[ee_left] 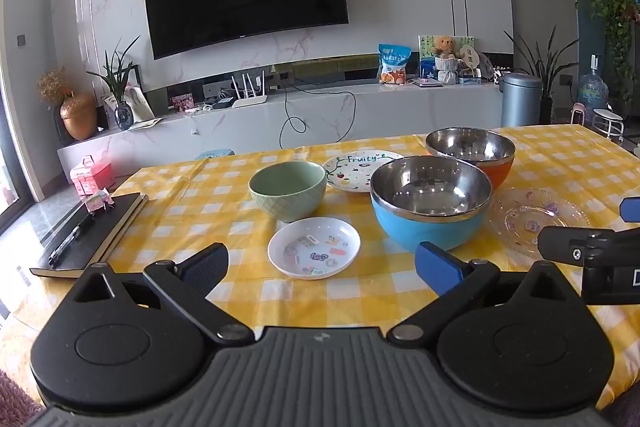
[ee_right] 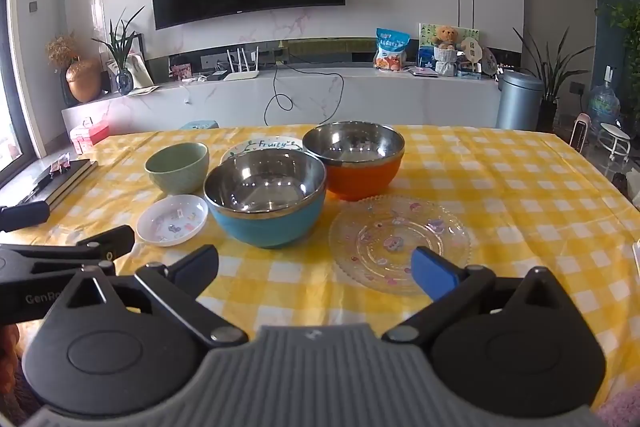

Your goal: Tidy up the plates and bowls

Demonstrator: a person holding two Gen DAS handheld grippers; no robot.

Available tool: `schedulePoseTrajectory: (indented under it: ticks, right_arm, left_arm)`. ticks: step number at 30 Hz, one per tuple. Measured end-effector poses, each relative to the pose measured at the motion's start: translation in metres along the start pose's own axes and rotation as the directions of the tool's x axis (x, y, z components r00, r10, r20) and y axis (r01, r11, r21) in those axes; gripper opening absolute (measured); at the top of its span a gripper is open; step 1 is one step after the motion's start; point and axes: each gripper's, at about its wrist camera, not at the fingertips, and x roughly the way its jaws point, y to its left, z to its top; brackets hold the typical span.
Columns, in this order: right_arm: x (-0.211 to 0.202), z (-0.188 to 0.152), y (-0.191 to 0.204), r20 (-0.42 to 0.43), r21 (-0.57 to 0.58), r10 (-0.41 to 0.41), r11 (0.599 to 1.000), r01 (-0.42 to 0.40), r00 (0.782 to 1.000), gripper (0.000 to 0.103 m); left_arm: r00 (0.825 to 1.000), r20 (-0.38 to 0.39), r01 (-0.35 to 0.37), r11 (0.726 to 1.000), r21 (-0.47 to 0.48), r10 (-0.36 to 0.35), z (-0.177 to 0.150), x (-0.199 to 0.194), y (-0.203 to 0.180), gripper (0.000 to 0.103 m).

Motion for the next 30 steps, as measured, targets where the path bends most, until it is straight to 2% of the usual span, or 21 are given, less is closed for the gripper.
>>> schedulePoseTrajectory:
  ticks: [16,17,30]
  right_arm:
    - [-0.005,-0.005,-0.004,-0.008,-0.001,0.002,1.0,-0.002,1.0,0.101]
    - [0.005,-0.003,0.003,-0.014,-0.004,-0.004,1.0,0.004,1.0,0.101]
    - [0.006,-0.002,0.003,-0.018,-0.004,-0.004,1.0,0.004,1.0,0.101]
  left_arm:
    - [1.0,-0.019,0.01,1.0,0.004,-0.01,-0.006,0.005,-0.003,0.103]
    - [1.0,-0.021,0.01,1.0,0.005,-0.01,-0.005,0.006,-0.003,0.103]
    - [1.0,-0.027,0.01,1.0,0.009,-0.01,-0.005,0.007,-0.005,0.103]
